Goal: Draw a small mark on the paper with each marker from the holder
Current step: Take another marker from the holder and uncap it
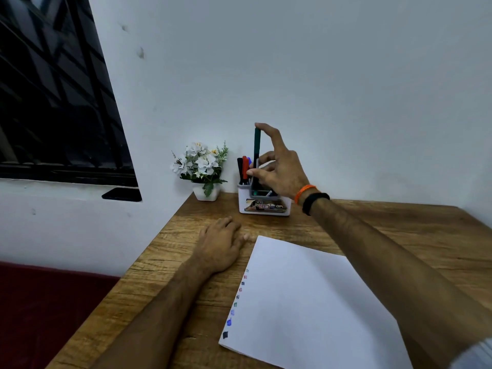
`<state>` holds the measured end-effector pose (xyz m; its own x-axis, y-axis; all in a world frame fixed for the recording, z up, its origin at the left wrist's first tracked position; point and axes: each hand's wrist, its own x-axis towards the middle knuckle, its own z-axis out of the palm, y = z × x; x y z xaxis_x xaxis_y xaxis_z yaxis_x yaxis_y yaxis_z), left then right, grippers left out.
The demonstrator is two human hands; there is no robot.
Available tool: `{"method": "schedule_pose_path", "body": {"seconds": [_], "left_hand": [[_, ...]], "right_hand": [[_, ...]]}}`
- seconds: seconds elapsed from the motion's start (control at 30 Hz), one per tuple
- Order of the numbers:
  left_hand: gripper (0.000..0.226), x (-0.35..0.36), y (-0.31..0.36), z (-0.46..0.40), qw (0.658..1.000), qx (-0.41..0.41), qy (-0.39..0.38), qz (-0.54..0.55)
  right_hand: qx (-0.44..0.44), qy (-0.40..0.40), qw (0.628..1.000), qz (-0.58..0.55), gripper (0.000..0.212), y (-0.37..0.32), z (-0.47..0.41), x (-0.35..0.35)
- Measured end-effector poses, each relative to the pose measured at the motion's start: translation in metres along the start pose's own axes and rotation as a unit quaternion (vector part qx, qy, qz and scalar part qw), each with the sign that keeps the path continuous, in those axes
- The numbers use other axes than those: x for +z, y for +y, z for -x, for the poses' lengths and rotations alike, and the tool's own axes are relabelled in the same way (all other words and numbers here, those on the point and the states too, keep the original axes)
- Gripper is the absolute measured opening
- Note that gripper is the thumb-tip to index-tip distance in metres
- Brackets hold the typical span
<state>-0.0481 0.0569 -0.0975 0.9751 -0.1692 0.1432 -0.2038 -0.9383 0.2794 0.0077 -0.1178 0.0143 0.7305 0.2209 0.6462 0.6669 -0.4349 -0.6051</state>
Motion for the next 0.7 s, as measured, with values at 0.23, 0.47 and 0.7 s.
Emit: {"method": "schedule_pose_path", "body": {"seconds": [0.23,0.47,0.7], "left_hand": [[0.054,0.002,0.0,-0.001,1.0,-0.001,0.013,-0.001],[0.053,0.002,-0.001,-0.002,1.0,-0.001,0.015,-0.001],[0.053,0.002,0.0,-0.001,1.0,-0.002,0.015,-0.003]], "right_hand": [[-0.003,0.042,0.999,0.027,0.096,0.016,-0.038,0.019],[0.024,0.004,0.997,0.077,0.093,0.031,-0.048,0.032],[0.045,-0.118,0.973,0.195,0.053,0.035,-0.046,0.031]]}}
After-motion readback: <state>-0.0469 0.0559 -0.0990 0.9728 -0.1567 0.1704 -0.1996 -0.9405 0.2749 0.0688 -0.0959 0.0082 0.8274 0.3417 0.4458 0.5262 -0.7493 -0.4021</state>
